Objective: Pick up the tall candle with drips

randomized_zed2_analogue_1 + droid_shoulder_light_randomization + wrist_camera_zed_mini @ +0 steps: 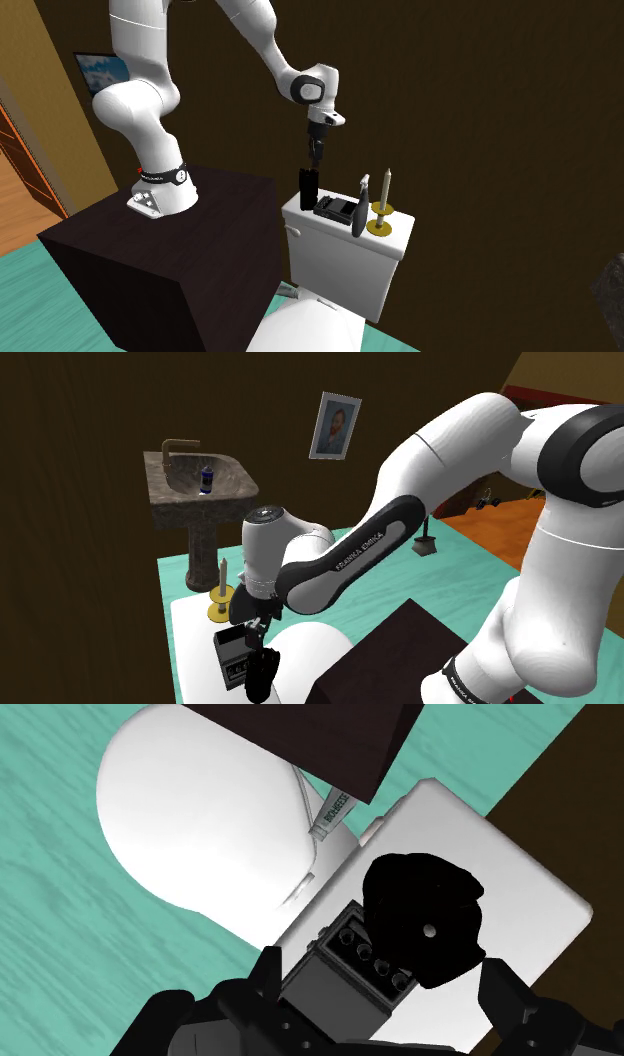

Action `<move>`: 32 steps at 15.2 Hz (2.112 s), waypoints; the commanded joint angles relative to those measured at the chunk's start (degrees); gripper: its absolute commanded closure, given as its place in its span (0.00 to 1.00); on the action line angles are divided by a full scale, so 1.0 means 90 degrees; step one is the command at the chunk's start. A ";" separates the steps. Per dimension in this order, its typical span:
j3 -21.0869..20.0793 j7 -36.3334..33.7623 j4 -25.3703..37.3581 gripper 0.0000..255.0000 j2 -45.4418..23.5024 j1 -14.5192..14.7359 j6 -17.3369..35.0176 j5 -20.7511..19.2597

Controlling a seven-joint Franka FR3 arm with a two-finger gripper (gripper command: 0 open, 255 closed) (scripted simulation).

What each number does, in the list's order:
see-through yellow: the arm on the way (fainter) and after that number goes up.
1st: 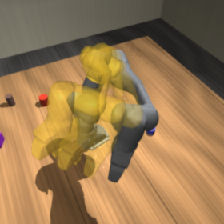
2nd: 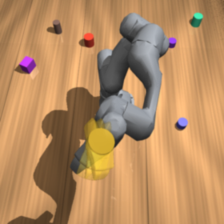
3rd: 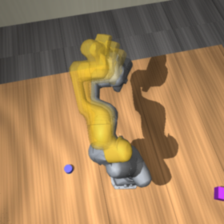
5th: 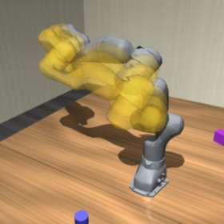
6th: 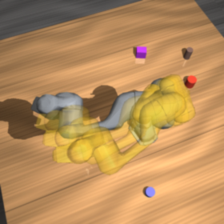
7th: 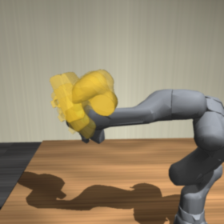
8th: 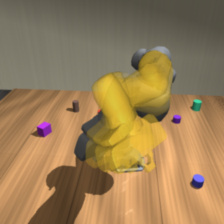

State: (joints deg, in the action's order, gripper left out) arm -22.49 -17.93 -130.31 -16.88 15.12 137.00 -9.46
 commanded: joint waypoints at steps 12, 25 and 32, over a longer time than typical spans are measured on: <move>0.0457 -0.0699 0.0819 0.00 -0.1791 0.0778 0.0669 -0.1051; 0.0423 -0.0674 0.0795 1.00 -0.1710 0.0753 0.0614 -0.1013; 0.0196 -0.0486 0.0668 1.00 -0.1155 0.0585 0.0207 -0.0732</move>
State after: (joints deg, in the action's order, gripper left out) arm -20.42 -22.64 -124.06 -28.15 20.69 139.43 -16.47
